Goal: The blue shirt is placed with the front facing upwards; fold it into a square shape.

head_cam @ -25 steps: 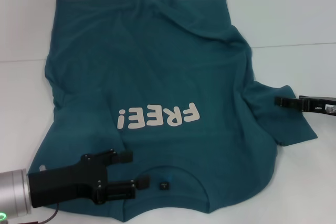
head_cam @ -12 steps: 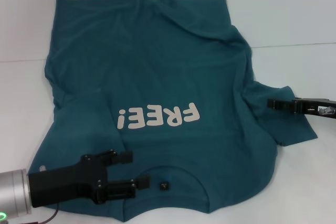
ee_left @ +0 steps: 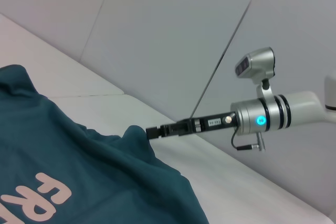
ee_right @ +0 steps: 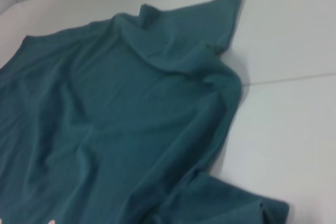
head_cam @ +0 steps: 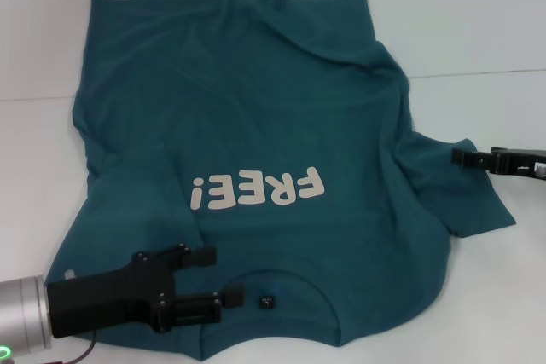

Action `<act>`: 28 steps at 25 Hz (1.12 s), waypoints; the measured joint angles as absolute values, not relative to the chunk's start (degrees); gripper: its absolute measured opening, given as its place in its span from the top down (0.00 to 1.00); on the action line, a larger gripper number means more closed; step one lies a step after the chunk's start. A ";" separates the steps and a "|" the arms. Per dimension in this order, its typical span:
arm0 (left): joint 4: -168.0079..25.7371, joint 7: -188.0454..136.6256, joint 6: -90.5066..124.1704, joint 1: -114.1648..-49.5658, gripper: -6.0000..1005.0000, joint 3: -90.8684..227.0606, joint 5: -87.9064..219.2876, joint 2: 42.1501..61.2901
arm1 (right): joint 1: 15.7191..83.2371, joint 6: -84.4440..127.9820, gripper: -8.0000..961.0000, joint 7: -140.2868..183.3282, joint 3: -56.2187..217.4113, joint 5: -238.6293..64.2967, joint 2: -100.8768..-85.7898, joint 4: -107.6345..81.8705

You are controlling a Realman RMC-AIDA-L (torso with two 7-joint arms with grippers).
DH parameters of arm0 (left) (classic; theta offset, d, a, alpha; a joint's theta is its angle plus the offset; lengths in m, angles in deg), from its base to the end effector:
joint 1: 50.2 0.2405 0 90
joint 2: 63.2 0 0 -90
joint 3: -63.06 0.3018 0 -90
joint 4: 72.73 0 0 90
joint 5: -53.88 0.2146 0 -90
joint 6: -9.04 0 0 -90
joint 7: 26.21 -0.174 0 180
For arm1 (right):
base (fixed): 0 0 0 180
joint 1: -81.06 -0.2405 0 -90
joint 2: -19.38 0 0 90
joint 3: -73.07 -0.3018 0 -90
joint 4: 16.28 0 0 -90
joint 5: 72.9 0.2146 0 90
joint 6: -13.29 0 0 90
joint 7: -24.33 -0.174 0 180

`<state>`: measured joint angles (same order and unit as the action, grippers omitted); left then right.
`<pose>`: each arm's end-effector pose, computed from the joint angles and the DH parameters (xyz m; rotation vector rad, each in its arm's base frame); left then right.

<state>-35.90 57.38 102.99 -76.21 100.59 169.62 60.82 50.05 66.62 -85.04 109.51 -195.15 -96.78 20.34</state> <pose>-0.2850 0.3185 -0.0831 -2.7377 -0.8860 -0.8726 0.3873 0.4339 0.0063 -1.9768 1.2643 0.3912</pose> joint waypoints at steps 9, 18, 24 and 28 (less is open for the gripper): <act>-36.00 57.37 102.99 -76.31 0.09 100.59 169.62 60.82 | 48.74 64.12 0.08 -84.76 110.10 -195.38 -97.32 20.08; -35.99 57.41 102.99 -76.47 0.08 100.59 169.62 60.73 | 48.64 61.70 0.08 -84.64 110.64 -195.49 -98.56 19.98; -35.99 57.43 102.99 -76.47 0.08 100.59 169.62 60.73 | 48.55 61.19 0.08 -83.89 110.69 -195.42 -98.70 18.99; -35.92 57.45 102.99 -76.47 0.08 100.59 169.62 60.73 | 48.42 61.14 0.08 -83.33 110.69 -195.27 -98.88 18.62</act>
